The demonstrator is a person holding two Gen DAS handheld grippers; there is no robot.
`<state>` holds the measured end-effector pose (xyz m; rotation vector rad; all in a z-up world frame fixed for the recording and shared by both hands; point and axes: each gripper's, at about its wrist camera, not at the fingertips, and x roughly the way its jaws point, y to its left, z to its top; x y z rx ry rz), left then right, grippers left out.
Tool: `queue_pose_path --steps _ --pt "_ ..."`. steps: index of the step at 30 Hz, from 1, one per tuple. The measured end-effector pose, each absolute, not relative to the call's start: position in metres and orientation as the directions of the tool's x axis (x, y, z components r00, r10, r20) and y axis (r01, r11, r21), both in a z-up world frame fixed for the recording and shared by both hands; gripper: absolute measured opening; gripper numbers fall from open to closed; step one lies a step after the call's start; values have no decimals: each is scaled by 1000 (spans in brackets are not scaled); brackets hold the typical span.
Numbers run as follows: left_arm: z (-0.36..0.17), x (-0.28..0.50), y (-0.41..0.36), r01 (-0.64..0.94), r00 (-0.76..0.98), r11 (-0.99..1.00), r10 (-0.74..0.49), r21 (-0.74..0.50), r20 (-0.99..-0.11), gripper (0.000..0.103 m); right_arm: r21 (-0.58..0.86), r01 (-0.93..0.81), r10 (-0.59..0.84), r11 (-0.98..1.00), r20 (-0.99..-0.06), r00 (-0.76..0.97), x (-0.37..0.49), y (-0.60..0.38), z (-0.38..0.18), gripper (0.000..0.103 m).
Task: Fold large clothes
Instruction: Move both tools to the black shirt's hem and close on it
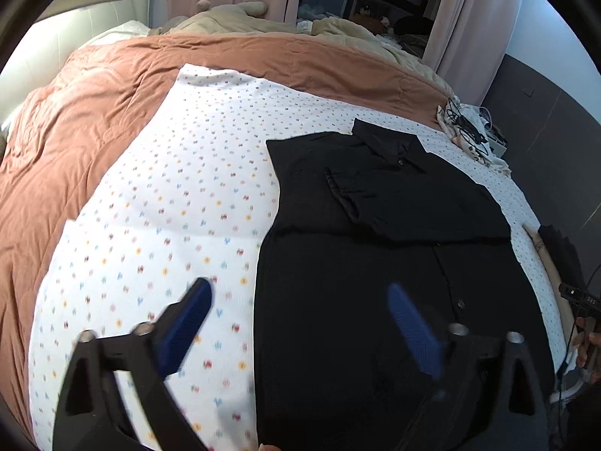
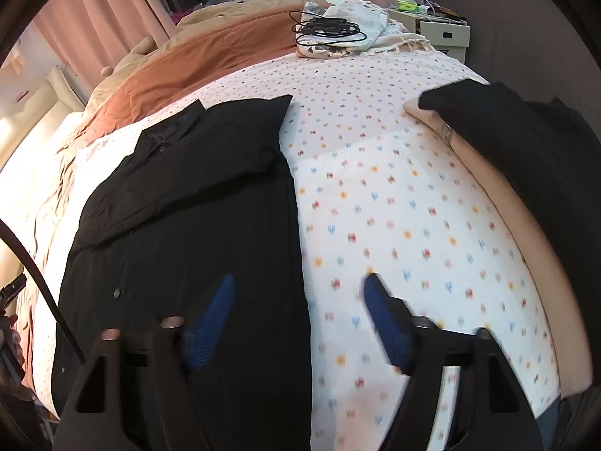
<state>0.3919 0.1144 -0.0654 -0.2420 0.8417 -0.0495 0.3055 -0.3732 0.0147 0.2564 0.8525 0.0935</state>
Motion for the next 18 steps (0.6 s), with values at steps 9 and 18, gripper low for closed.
queue_pose_path --steps 9,18 --pt "-81 328 129 -90 673 955 -150 -282 -724 103 305 41 201 952 -720 665 244 -376 0 86" --pt "-106 258 135 -123 674 927 -185 -355 -716 103 413 39 287 910 -694 661 185 -378 -22 103"
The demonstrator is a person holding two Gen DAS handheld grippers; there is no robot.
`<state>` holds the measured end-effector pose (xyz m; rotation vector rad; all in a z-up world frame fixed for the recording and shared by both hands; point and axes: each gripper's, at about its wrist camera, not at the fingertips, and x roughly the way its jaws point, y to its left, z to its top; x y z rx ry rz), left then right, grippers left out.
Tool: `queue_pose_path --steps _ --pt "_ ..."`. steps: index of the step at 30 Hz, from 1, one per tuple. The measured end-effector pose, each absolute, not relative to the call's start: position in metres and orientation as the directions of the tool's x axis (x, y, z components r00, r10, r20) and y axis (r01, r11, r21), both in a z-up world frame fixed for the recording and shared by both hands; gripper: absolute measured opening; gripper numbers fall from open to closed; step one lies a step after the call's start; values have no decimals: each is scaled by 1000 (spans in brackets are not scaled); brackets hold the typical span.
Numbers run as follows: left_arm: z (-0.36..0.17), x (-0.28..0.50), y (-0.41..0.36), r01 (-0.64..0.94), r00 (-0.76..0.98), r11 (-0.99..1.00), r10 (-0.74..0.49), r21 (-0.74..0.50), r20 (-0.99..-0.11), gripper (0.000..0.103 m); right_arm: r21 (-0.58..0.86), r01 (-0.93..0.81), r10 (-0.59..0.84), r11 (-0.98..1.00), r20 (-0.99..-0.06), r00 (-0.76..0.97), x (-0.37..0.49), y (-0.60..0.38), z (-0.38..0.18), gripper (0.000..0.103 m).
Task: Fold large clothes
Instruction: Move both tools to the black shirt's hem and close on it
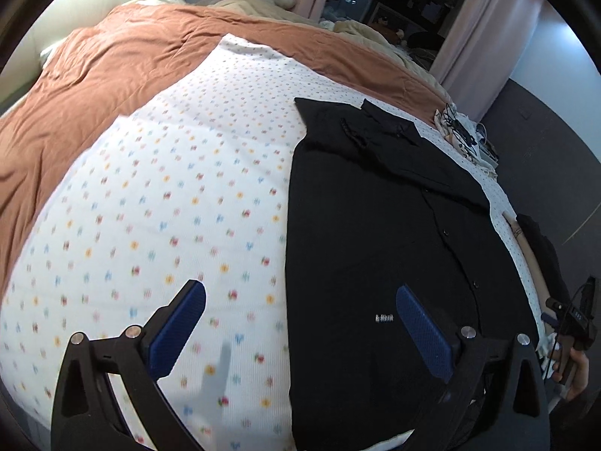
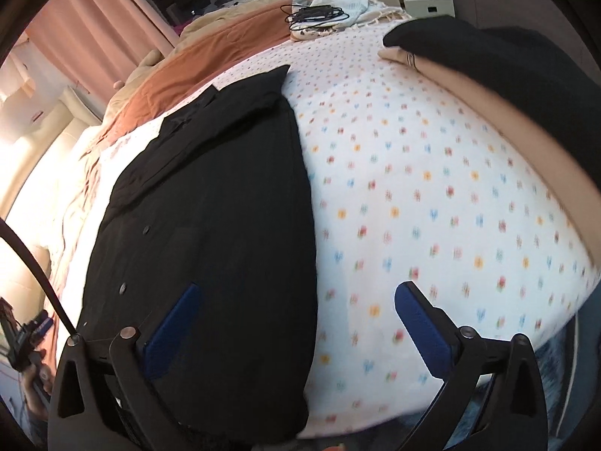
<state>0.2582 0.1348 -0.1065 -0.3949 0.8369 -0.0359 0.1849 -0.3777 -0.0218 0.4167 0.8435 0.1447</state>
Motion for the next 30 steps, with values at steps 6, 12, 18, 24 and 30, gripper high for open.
queue_pose_path --steps 6,12,18,24,30 --pt "-122 219 127 -112 680 906 -230 -409 -696 103 512 -4 398 859 -663 634 153 -376 -43 103" --pt "-129 189 122 -79 699 859 -315 -507 -642 97 600 -51 485 798 -591 645 123 -379 -57 100" --pt "-142 175 119 -71 684 841 -350 -536 -640 75 619 -44 492 784 -577 652 110 -382 -70 77" --pt "-158 183 112 -63 652 823 -395 -565 -648 68 642 -58 517 764 -557 650 114 -374 -77 76" --pt "-170 205 108 -59 636 823 -405 -565 -656 68 646 -53 517 762 -557 649 136 -369 -87 76"
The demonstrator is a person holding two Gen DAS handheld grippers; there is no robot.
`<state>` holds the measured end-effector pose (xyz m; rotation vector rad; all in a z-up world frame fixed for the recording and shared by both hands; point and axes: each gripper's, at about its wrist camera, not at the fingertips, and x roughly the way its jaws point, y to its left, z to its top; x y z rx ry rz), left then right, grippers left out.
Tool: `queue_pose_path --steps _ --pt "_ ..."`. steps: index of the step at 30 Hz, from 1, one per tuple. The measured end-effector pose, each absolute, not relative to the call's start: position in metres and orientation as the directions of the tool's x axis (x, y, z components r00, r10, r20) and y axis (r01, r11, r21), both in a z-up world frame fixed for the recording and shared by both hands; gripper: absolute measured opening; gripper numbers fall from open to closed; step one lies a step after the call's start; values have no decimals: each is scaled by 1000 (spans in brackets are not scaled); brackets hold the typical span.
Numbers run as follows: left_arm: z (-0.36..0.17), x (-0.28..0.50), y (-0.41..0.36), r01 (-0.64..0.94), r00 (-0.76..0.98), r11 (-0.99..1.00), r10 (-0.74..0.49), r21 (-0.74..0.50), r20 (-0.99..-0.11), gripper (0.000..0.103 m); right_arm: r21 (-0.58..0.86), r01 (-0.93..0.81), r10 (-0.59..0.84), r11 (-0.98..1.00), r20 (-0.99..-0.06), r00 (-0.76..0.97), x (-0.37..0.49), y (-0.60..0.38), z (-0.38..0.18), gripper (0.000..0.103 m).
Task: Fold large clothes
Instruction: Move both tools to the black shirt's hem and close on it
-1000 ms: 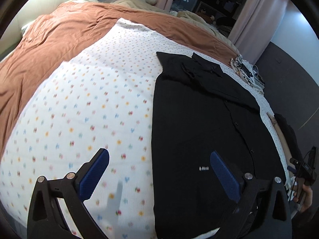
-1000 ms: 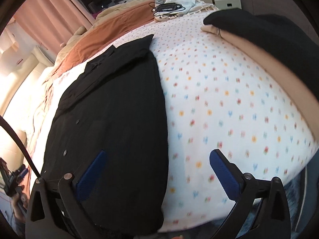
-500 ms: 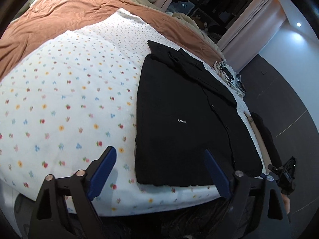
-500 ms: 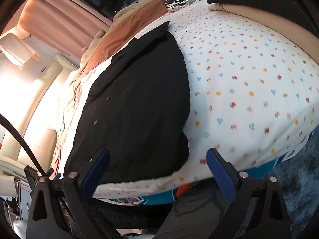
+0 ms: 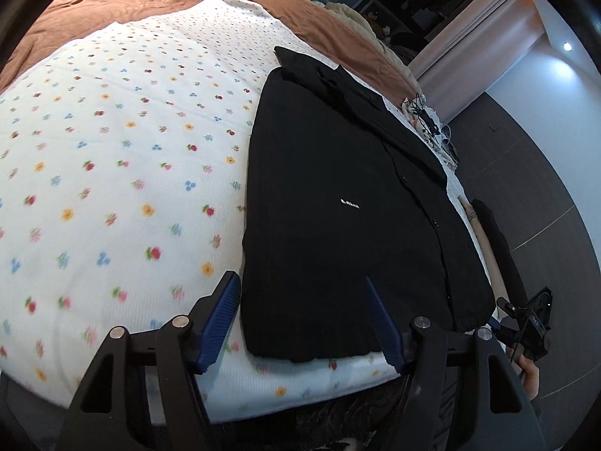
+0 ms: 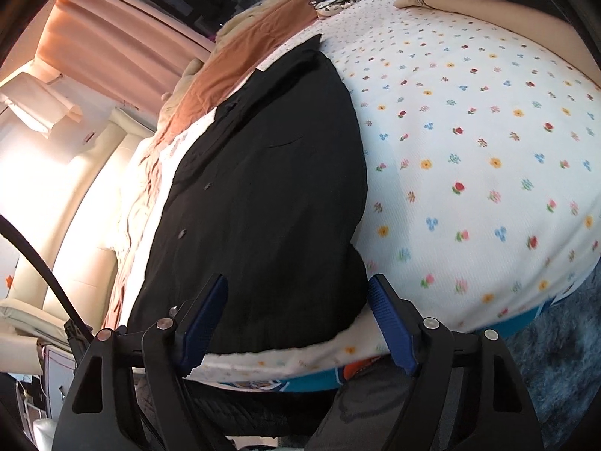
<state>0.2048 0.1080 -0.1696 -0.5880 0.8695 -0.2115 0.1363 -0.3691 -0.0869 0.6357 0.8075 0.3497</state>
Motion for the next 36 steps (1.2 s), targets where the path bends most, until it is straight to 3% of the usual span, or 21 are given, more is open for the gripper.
queue_pose_path --steps 8,14,21,26,29,36 --pt "-175 227 111 -43 616 769 -482 -638 -623 64 698 -44 556 714 -528 642 175 -365 -92 76" --pt "-174 223 121 -17 580 665 -602 -747 -549 64 787 -60 636 614 -448 629 176 -367 -107 76" --pt "-166 212 136 65 605 532 -694 -844 -390 64 891 -216 789 400 -215 575 160 -363 -119 76" --pt "-171 217 129 -2 591 601 -644 -799 -486 63 867 -158 740 472 -292 605 171 -360 -132 76" --pt "-180 214 132 -59 590 620 -611 -782 -529 53 846 -133 707 516 -333 624 176 -355 -133 75" --pt "-185 211 133 -121 594 604 -591 -787 -545 49 842 -71 663 534 -366 653 187 -342 -128 58"
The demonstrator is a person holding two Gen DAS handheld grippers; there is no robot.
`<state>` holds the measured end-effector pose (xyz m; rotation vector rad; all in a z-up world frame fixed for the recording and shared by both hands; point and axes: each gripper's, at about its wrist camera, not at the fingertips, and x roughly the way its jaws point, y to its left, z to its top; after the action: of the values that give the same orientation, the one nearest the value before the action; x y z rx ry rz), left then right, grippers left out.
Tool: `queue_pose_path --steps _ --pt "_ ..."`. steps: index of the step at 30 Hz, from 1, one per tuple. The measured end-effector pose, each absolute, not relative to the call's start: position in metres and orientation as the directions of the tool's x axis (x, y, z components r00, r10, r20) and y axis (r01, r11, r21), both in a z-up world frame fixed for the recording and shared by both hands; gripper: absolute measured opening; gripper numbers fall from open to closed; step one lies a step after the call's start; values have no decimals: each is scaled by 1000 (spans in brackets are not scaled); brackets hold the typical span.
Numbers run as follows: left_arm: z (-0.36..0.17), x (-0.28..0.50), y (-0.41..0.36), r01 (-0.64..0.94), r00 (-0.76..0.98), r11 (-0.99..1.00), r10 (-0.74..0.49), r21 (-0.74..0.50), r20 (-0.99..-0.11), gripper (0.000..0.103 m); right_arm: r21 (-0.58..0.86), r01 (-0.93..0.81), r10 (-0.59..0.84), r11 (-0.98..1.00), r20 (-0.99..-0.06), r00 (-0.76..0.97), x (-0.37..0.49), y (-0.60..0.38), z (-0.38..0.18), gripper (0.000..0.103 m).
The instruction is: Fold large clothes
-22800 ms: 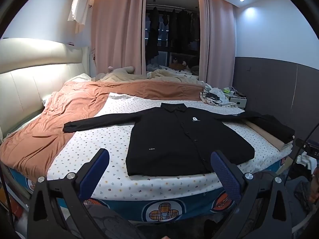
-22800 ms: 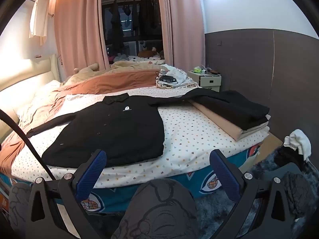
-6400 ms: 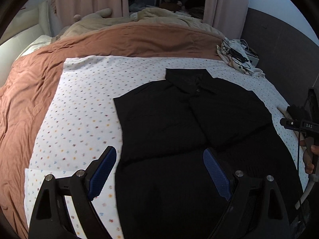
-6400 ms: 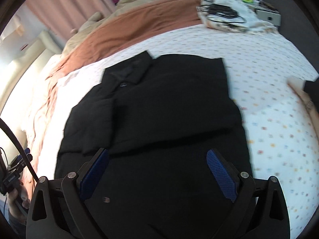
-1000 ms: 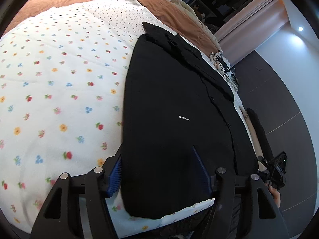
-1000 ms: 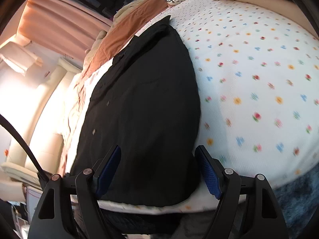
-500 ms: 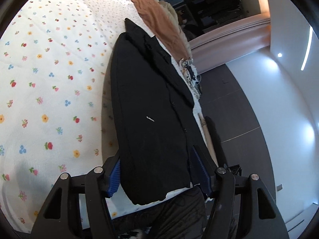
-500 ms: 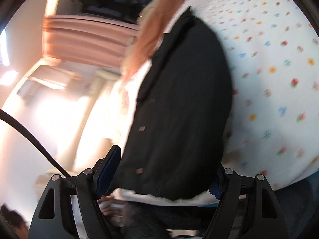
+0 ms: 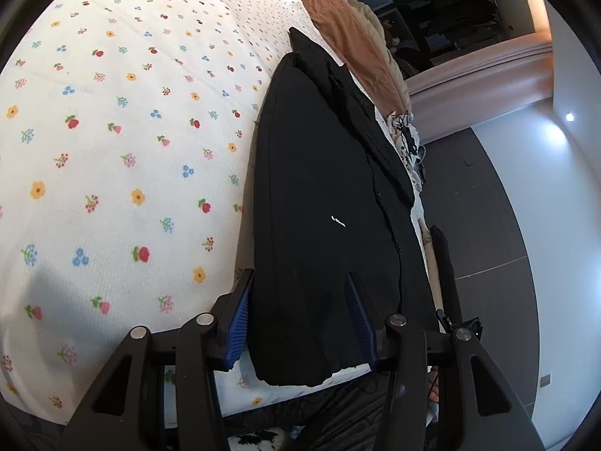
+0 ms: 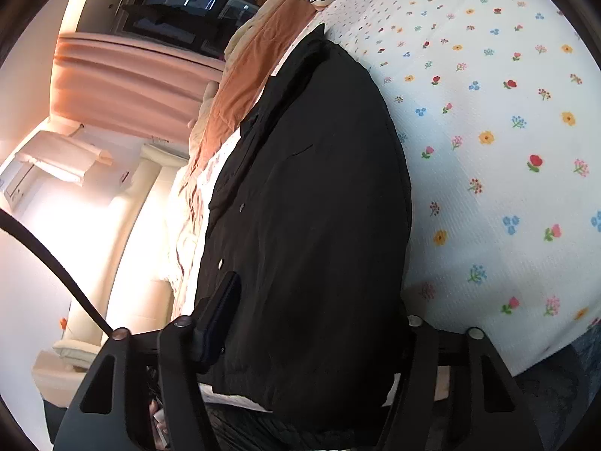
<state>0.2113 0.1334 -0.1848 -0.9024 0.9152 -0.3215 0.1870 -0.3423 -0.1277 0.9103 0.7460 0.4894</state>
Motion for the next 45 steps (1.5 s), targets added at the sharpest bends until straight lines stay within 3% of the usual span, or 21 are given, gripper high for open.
queue_pose_path --steps 7,9,13,18,24,33,45 --pt "-191 224 123 -120 587 595 -603 -795 -540 49 866 -114 720 488 -325 613 186 -327 -130 55" --pt "-189 222 120 -117 584 595 -606 -795 -539 49 871 -101 715 480 -322 621 195 -327 -134 41" --pt "-189 215 118 -121 583 585 -612 -802 -534 48 909 -52 694 415 -279 664 199 -345 -143 26" --pt "-193 207 120 -153 602 589 -581 -793 -548 24 905 -75 668 420 -252 700 195 -341 -137 8" --pt "-180 196 131 -126 668 567 -558 -814 -492 14 881 -130 642 455 -224 734 191 -330 -114 4" --pt "-127 188 138 -65 707 587 -544 -807 -453 13 869 -192 636 456 -168 753 179 -317 -94 4" --pt "-28 140 167 40 786 571 -524 -820 -327 13 823 -329 655 463 -67 753 144 -306 -27 4"
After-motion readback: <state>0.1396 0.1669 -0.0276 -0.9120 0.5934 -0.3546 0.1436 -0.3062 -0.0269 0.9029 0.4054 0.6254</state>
